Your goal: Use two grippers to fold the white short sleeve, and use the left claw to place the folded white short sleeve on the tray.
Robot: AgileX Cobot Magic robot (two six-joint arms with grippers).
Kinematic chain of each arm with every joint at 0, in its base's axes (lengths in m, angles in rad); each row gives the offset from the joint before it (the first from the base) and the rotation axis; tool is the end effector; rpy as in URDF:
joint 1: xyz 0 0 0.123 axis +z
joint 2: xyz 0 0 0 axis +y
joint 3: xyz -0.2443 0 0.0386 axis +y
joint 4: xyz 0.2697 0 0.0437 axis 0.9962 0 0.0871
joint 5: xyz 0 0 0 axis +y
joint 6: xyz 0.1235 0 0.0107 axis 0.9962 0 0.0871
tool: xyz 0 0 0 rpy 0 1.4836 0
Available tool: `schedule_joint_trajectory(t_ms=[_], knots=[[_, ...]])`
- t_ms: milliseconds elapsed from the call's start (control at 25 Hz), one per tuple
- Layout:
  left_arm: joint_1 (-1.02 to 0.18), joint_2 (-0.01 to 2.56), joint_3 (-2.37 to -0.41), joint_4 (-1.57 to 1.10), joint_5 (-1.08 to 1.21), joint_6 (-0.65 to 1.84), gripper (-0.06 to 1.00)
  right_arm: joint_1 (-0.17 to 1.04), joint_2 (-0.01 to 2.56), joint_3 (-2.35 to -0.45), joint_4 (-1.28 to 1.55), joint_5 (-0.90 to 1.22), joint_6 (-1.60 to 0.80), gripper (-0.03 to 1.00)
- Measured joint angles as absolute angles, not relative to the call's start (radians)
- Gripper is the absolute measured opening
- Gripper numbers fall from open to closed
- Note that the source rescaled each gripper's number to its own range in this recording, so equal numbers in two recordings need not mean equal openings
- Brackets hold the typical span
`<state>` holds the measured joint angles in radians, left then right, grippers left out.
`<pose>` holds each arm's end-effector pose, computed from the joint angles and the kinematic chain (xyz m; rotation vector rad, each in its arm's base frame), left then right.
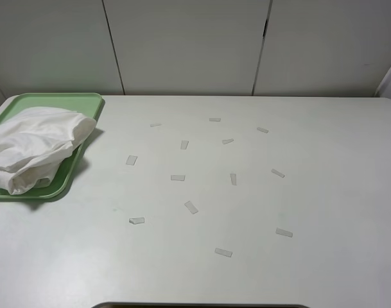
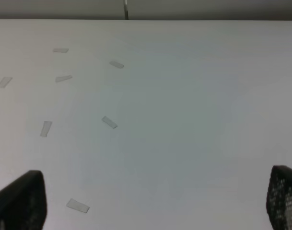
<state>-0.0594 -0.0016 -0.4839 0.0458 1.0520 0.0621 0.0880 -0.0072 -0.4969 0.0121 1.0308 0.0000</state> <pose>0.0838 0.0000 0.2686 0.1230 2.0460 0.0566 0.0822 0.0085 0.2755 -0.0888 2.0090 0.0705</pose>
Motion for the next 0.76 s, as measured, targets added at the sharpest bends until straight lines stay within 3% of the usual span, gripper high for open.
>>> schedule_joint_trajectory(t_ms=[760], knots=[[-0.059,-0.002,-0.484,0.045,1.052,0.062,1.0,0.088,-0.007,-0.497,0.012,1.031,0.0,1.0]])
